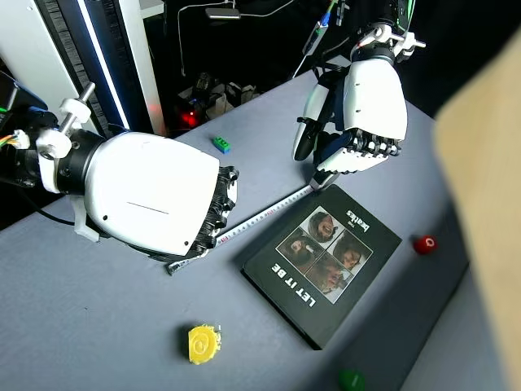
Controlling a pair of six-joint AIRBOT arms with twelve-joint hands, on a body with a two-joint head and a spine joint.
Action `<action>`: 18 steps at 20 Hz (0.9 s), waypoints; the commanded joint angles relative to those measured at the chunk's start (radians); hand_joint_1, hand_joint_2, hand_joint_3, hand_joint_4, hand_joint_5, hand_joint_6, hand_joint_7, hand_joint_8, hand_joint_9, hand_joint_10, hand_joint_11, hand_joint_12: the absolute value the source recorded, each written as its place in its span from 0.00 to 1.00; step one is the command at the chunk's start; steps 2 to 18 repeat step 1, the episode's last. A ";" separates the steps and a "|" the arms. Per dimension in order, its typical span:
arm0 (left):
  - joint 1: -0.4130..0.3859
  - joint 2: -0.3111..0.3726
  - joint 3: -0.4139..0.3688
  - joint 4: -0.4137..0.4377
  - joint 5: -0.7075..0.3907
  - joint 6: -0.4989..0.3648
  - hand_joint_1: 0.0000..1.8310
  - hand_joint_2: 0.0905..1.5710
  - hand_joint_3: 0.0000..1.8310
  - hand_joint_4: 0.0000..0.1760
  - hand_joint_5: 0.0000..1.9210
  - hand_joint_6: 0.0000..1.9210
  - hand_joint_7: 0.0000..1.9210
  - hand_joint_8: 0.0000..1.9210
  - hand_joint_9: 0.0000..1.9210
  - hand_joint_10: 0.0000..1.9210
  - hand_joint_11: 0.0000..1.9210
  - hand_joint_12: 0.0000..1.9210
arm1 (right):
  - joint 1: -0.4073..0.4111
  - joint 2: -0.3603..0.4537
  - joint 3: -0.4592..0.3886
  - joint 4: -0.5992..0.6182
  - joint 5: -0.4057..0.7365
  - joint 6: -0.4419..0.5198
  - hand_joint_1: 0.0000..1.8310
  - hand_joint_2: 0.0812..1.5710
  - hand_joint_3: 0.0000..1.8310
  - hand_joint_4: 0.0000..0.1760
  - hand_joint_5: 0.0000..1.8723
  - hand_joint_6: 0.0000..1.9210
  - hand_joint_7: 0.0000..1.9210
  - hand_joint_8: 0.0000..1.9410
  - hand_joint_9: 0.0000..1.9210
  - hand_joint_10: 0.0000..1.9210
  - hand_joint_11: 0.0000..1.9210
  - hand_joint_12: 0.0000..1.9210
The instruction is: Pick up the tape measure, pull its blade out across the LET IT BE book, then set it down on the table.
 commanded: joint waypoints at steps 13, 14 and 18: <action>-0.012 -0.002 -0.001 -0.004 0.088 -0.003 0.53 0.69 0.00 0.02 0.64 1.00 0.70 1.00 0.72 1.00 0.74 1.00 | 0.007 0.005 -0.002 -0.014 0.096 0.002 0.41 0.88 0.00 1.00 0.68 1.00 0.77 1.00 0.87 1.00 0.99 1.00; -0.012 -0.002 -0.001 -0.004 0.088 -0.003 0.53 0.69 0.00 0.02 0.64 1.00 0.70 1.00 0.72 1.00 0.74 1.00 | 0.007 0.005 -0.002 -0.014 0.096 0.002 0.41 0.88 0.00 1.00 0.68 1.00 0.77 1.00 0.87 1.00 0.99 1.00; -0.012 -0.002 -0.001 -0.004 0.088 -0.003 0.53 0.69 0.00 0.02 0.64 1.00 0.70 1.00 0.72 1.00 0.74 1.00 | 0.007 0.005 -0.002 -0.014 0.096 0.002 0.41 0.88 0.00 1.00 0.68 1.00 0.77 1.00 0.87 1.00 0.99 1.00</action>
